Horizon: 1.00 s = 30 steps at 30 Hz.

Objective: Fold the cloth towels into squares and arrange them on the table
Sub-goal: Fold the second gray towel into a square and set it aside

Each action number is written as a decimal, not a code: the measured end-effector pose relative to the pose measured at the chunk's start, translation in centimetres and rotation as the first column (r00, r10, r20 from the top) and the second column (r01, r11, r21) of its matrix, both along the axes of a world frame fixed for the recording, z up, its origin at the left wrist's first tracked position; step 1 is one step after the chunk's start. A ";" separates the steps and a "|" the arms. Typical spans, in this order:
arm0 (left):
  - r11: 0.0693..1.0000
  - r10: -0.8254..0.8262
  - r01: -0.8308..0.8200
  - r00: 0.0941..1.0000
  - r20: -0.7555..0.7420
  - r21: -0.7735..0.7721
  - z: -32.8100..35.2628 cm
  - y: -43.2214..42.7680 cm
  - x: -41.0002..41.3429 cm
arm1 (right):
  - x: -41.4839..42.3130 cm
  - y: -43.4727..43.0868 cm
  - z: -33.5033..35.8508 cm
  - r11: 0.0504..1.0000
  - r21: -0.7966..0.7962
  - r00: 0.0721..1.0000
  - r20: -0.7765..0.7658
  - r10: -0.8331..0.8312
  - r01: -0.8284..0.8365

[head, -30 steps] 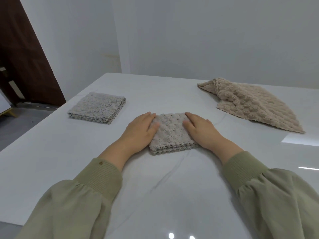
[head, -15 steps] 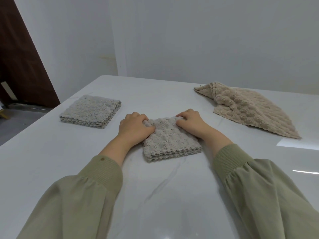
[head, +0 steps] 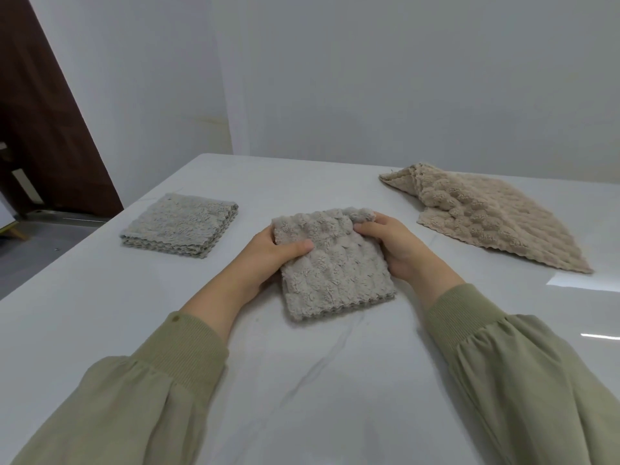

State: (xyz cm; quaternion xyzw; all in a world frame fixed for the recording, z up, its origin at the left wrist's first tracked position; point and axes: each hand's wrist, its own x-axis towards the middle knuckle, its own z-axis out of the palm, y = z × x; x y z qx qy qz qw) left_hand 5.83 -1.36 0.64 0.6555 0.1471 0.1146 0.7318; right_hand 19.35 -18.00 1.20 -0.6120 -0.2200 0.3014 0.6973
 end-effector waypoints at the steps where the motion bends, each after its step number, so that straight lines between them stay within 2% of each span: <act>1: 1.000 0.009 -0.009 1.000 0.005 -0.006 0.1 -0.1 -0.1 | 0.0 0.0 0.0 1.000 0.018 0.999 -0.034 -0.005 0.006; 5: 0.980 0.195 -0.196 0.978 0.079 0.008 -0.1 0.5 0.1 | -0.2 0.2 -0.2 0.998 0.024 0.979 -0.194 0.068 -0.065; 10: 0.923 0.356 -0.371 0.925 0.134 0.106 -0.7 1.7 1.7 | 0.0 0.7 0.0 0.958 -0.160 0.970 -0.092 0.225 -0.238; 12: 0.902 0.405 -0.420 0.904 0.137 0.101 -0.8 2.0 2.7 | 0.3 1.8 0.0 0.979 -0.137 0.988 -0.065 0.143 -0.151; 16: 0.874 0.468 -0.482 0.866 0.175 0.051 -0.7 2.3 5.6 | 2.4 4.4 -0.3 0.975 -0.102 0.978 0.082 -0.192 0.200; 18: 0.867 0.461 -0.484 0.870 0.175 0.120 -0.7 2.4 7.3 | 3.8 5.5 -0.6 0.959 -0.088 0.959 0.110 -0.261 0.271; 21: 0.820 0.448 -0.479 0.878 0.170 0.312 -0.8 2.9 9.9 | 6.2 6.9 -0.8 0.928 -0.076 0.925 0.136 -0.354 0.366; 24: 0.762 0.425 -0.453 0.889 0.172 0.463 -0.8 3.6 12.4 | 8.3 8.1 -0.9 0.882 -0.094 0.865 0.266 -0.425 0.462; 27: 0.727 0.407 -0.438 0.895 0.182 0.530 -0.9 4.8 15.8 | 11.1 9.2 -1.4 0.821 -0.129 0.775 0.438 -0.456 0.556; 30: 0.687 0.386 -0.405 0.907 0.170 0.603 -1.0 5.8 19.3 | 13.9 9.8 -1.3 0.778 -0.119 0.698 0.540 -0.471 0.617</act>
